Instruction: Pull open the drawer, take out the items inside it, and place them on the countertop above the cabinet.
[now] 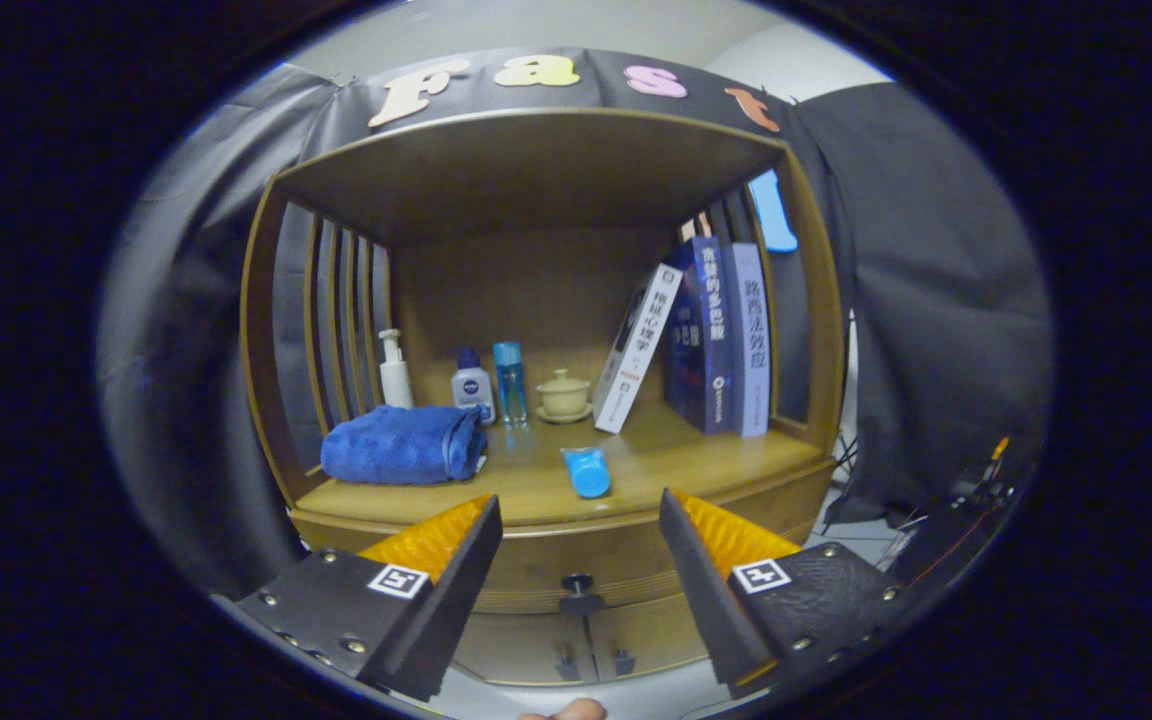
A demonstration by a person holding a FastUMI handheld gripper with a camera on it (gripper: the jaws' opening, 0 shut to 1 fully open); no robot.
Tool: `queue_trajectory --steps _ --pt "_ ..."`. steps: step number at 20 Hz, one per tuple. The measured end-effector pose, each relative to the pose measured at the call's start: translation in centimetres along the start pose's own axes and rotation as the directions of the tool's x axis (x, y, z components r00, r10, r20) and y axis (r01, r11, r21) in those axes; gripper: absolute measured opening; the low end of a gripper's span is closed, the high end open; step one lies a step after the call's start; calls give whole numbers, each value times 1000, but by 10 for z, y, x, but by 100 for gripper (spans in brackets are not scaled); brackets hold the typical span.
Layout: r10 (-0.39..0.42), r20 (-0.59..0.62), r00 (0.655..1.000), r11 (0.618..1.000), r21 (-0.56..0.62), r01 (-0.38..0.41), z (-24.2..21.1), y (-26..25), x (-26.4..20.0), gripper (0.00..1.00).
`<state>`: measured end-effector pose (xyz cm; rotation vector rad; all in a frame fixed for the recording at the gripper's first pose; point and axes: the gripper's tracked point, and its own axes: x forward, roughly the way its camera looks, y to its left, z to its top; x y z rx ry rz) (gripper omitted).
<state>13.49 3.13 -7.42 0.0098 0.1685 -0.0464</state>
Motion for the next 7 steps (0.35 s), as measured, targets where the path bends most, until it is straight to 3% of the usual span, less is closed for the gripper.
queue_trajectory --steps 7 --pt "-72 92 993 997 -23 74 65 -29 -64 97"
